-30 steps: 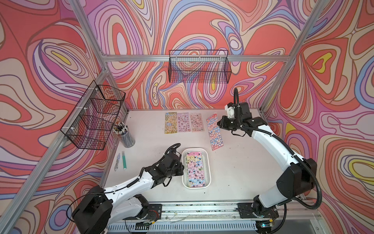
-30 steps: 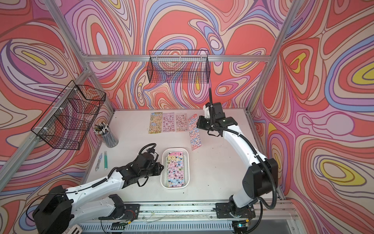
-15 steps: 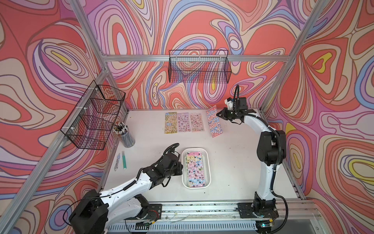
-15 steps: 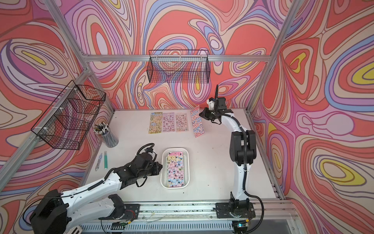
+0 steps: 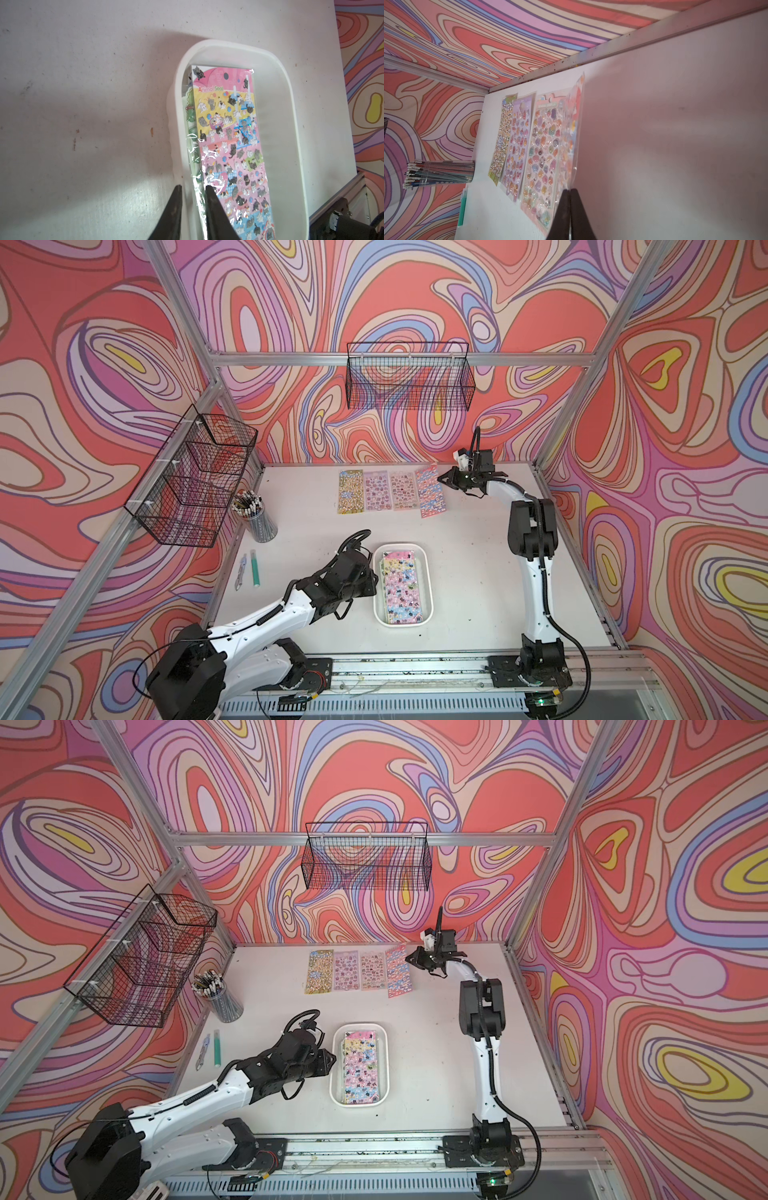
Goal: Take the stickers out of the storage box
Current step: Place the sticker at the center of the board.
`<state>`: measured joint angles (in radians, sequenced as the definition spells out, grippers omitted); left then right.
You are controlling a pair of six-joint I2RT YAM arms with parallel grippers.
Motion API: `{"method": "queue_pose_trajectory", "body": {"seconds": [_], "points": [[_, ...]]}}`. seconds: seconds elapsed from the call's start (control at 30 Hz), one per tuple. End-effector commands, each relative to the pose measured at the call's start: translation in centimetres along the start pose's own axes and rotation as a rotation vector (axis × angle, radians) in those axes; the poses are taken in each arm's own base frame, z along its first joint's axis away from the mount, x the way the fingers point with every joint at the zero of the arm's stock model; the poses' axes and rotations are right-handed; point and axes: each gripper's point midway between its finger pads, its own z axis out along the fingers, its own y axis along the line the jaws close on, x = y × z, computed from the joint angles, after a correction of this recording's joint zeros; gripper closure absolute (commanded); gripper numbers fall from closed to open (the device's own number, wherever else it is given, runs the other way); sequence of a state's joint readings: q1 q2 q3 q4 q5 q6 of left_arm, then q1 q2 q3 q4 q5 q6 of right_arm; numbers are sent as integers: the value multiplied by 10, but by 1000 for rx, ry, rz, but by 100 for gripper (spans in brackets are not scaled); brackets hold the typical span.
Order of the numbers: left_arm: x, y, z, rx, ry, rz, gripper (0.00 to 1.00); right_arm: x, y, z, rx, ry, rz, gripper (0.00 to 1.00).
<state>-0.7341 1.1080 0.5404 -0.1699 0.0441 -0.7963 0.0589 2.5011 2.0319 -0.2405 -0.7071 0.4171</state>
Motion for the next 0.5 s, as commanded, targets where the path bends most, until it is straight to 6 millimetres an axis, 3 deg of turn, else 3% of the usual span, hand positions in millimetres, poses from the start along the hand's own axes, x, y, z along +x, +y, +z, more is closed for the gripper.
{"method": "queue_pose_trajectory", "body": {"seconds": [0.0,0.47], "points": [[1,-2,0,-13,21,15,71,-26,-2,0,-20,-69,-35,100],[8,2,8,-42,77,31,67,-23,-33,29,-12,-45,-48,100]]}}
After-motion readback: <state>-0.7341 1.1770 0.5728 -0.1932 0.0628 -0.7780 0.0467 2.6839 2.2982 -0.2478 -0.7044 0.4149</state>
